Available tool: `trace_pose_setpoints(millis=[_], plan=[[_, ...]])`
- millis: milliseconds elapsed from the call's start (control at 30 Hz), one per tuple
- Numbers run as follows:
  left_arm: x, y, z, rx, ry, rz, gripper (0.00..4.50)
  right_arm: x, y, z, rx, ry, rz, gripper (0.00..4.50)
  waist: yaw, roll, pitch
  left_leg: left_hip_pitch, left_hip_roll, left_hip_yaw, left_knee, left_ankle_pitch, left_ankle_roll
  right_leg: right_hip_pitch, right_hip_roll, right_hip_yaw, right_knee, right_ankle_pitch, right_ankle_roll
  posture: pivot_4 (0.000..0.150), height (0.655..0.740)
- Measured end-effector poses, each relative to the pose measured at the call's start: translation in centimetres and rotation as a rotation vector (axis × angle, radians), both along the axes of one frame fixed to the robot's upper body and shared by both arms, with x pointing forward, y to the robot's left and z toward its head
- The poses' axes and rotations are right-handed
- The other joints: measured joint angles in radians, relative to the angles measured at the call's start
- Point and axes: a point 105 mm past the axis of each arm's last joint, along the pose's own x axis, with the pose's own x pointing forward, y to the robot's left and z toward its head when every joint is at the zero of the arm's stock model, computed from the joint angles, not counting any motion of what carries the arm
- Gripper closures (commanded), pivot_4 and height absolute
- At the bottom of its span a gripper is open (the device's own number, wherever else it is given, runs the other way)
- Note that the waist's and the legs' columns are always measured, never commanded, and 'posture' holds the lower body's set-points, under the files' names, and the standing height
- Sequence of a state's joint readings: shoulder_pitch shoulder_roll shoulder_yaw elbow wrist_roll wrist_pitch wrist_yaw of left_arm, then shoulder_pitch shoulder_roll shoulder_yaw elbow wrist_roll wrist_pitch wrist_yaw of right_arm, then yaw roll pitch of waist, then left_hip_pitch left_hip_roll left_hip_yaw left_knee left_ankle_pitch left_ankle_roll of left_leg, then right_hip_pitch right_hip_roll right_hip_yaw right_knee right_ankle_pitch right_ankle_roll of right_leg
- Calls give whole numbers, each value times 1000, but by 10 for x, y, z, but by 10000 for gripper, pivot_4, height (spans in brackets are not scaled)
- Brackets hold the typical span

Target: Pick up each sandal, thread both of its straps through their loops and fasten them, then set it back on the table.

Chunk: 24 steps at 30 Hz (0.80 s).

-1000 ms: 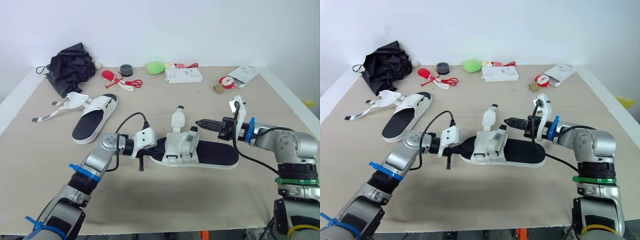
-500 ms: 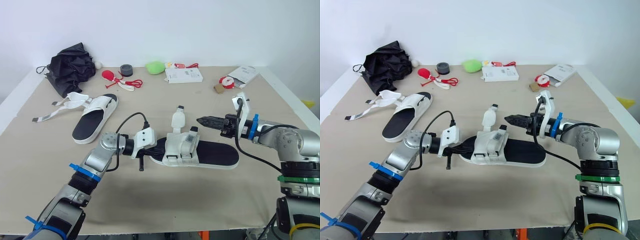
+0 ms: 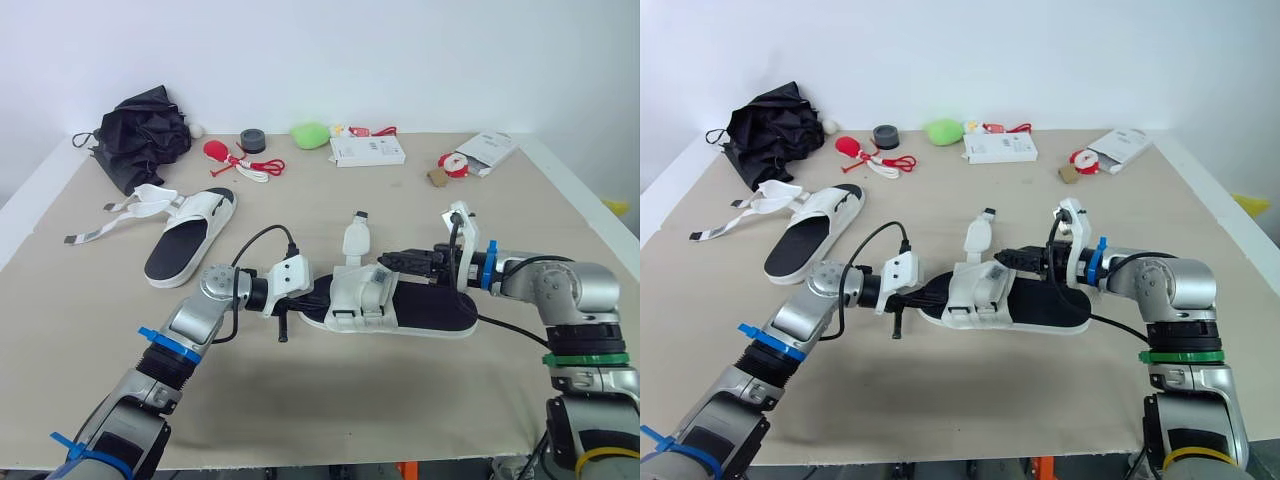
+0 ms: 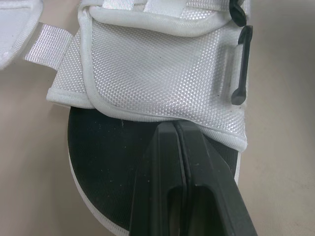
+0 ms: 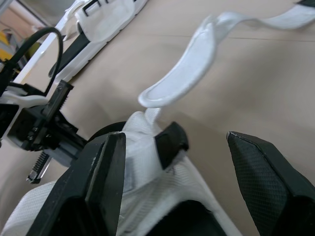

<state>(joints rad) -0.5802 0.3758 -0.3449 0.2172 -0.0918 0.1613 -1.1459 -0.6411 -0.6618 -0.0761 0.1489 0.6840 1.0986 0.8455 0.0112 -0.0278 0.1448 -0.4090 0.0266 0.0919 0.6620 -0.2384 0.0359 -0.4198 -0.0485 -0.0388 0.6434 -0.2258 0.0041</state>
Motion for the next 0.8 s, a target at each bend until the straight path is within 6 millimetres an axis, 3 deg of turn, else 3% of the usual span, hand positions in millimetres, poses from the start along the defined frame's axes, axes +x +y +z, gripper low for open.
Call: trace_pose_setpoints(millis=[100,267,600,800], plan=[[0,0,0,0,1,1,45000,-1,1,1,7,-2,13,18746,0,0,0,0,0,0,0,0,0,0,0,0,0,0,0,1500,7400],[-1,1,-2,-1,3,3,45000,-2,2,2,19,-5,27,43816,0,0,0,0,0,0,0,0,0,0,0,0,0,0,0,1500,7400],[-2,1,-2,0,1,6,45000,-2,10,14,51,-10,65,44567,-1,0,0,0,0,0,0,0,0,0,0,0,0,0,-1,1500,7400],[-1,2,-2,-1,2,6,45000,-4,32,60,187,-91,166,44567,-1,0,0,0,0,0,0,0,0,0,0,0,0,0,-1,1500,7400]])
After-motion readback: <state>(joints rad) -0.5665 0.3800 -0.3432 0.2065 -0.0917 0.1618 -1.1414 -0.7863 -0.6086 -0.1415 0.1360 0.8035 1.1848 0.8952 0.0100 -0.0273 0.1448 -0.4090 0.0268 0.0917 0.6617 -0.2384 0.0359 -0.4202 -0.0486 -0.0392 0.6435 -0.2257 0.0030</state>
